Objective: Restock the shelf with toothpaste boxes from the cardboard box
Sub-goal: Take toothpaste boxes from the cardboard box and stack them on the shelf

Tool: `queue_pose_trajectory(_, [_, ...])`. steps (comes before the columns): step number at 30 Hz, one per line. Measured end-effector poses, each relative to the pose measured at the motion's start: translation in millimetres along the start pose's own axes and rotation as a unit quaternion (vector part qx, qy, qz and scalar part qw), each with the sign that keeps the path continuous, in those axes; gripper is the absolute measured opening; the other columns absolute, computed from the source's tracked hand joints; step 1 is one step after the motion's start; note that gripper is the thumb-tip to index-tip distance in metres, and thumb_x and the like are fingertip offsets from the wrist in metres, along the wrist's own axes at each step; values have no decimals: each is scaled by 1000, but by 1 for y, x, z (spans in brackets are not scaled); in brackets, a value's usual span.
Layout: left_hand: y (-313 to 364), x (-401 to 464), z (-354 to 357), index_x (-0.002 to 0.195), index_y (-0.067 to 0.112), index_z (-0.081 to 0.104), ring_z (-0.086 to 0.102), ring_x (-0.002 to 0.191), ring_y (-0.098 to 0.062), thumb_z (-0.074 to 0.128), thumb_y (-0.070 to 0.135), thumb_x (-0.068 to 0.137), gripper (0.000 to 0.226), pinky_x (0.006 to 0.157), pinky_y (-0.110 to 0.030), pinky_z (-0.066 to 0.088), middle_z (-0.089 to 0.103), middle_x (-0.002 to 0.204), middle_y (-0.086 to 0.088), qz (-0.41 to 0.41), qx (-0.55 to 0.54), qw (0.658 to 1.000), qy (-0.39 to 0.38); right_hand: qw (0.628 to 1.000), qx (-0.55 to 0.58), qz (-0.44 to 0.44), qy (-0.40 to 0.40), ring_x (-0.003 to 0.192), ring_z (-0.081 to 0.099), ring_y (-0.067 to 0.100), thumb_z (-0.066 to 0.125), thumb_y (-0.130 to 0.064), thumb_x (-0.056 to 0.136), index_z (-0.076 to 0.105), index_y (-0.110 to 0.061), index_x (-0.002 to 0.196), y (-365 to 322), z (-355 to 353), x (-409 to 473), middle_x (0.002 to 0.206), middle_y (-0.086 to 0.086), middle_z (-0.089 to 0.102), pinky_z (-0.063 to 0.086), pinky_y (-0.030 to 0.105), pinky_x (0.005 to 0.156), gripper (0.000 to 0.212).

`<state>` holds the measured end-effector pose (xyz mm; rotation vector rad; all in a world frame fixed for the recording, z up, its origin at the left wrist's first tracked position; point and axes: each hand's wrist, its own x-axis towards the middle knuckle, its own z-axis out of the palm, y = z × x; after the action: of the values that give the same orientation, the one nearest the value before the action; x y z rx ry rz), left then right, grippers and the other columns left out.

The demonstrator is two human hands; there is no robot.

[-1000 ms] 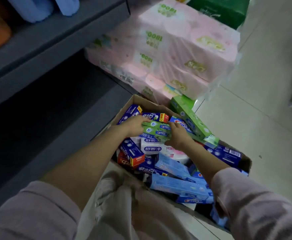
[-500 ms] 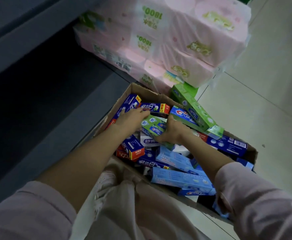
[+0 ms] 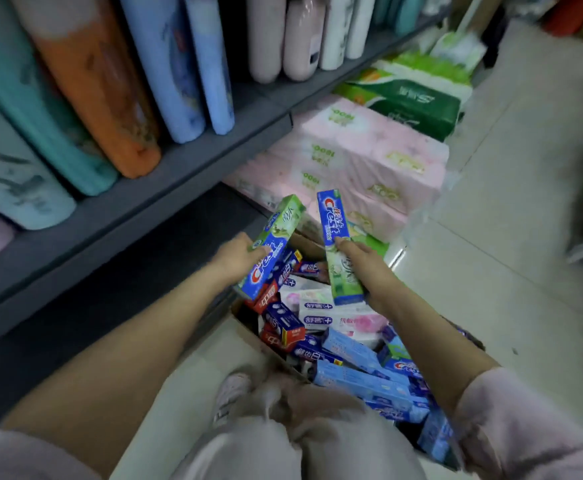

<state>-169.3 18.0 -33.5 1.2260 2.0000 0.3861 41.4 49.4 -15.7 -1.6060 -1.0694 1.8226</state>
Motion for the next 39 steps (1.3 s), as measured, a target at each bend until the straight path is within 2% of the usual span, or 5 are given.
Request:
queue_pose_trajectory(4, [23,-57,-50,80,13,47,45,58,-15,57,34,92,26,53,-28,31,54,73,-6,24,-163,986,34,992,85,-41,-80,60,69,21,49,-20,96,51,-3,112,-40,37,-62,88,18,68,56,31,57,23])
queue_pose_trajectory(9, [42,-135,-124,70,13,48,63,68,-30,61,39,88,34,74,-42,51,67,70,-18,55,-284,955,69,983,100,-100,-121,56,68,16,45,-17,94,48,-4,117,-90,81,-138,82,14,62,55,26,50,26])
queue_pose_trajectory(22, [25,-349,-314,97,12,59,57,49,-5,61,9,85,12,49,-13,43,61,70,0,110,-197,937,265,932,-44,-293,-207,71,57,25,50,-25,95,53,-19,83,-182,224,-317,82,8,60,47,33,65,13])
queue_pose_trajectory(35, [-116,-443,-431,138,21,47,56,114,-24,60,30,91,49,101,-36,41,53,136,-1,-28,1,915,402,790,-263,-508,-220,61,51,7,61,-34,90,66,-16,107,-210,360,-384,77,-5,62,39,14,54,25])
queue_pose_trajectory(39, [-157,-448,-463,135,37,47,46,127,-27,58,39,90,47,106,-45,35,53,136,5,-118,76,885,444,731,-359,-544,-201,92,59,19,57,-32,93,58,-21,125,-223,410,-381,103,1,65,47,30,78,34])
